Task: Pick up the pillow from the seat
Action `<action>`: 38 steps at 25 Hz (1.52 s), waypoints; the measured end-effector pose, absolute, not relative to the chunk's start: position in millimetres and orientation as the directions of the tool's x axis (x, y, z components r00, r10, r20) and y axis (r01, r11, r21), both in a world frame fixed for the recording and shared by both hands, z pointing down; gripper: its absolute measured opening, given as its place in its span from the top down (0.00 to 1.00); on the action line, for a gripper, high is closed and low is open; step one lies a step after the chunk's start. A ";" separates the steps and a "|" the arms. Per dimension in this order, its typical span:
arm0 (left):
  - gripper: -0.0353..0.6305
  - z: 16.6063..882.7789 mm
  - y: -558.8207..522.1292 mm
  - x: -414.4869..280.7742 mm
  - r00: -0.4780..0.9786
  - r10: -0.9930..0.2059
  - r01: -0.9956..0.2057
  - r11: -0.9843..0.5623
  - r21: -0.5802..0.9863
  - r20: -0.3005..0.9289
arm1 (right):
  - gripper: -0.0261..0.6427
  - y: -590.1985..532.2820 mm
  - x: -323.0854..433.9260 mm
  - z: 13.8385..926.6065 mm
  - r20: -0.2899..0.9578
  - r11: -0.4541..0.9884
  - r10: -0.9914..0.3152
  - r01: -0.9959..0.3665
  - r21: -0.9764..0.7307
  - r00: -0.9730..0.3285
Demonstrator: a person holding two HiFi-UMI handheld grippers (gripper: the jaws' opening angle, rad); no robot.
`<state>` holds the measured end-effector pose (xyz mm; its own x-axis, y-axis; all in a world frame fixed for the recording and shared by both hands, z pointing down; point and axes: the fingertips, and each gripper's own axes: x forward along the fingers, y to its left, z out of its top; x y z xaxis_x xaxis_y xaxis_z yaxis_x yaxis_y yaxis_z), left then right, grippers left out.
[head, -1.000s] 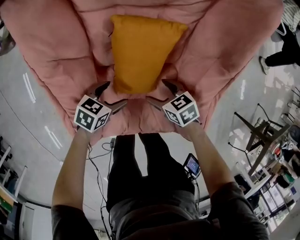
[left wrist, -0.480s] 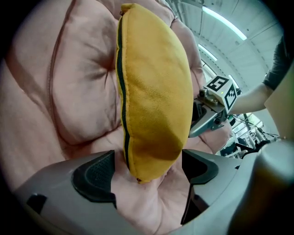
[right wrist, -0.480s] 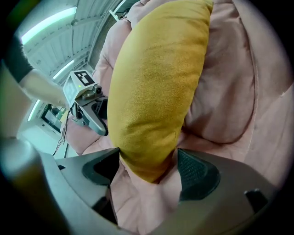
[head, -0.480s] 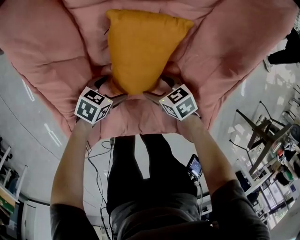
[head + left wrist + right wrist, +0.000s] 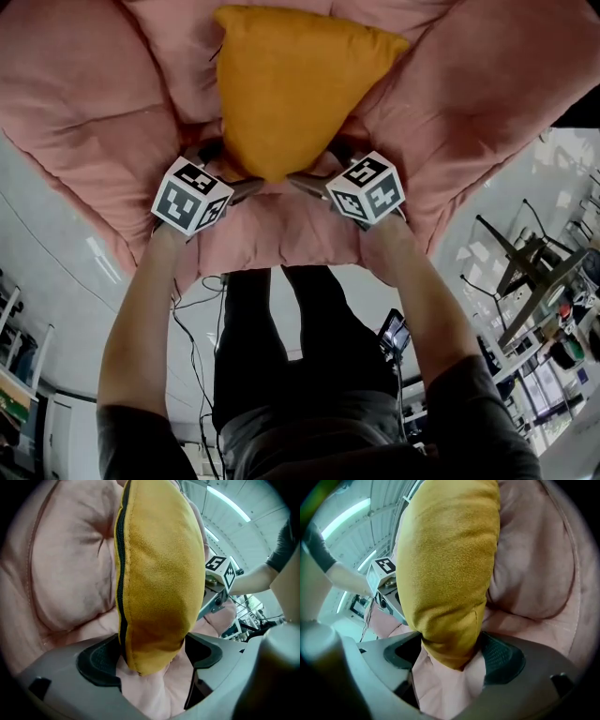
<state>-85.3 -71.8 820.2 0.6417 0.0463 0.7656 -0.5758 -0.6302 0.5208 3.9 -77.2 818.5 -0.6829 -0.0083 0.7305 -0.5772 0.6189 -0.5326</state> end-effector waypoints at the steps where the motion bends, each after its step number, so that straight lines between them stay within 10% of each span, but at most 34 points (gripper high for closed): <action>1: 0.28 822.4 -72.3 -83.6 0.642 0.049 -0.575 -0.630 0.522 0.765 | 0.45 -78.1 3.2 820.2 0.727 0.622 -0.006 -0.572 -0.535 -0.686; 16: 0.50 795.4 -65.5 -72.0 0.667 0.027 -0.562 -0.638 0.526 0.745 | 0.56 -72.5 -2.3 791.7 0.703 0.665 -0.024 -0.536 -0.520 -0.711; 38: 0.51 587.0 -22.8 -76.1 0.663 -0.168 -0.589 -0.719 0.369 0.729 | 0.58 -30.5 -5.0 582.8 0.664 0.779 -0.169 -0.512 -0.363 -0.728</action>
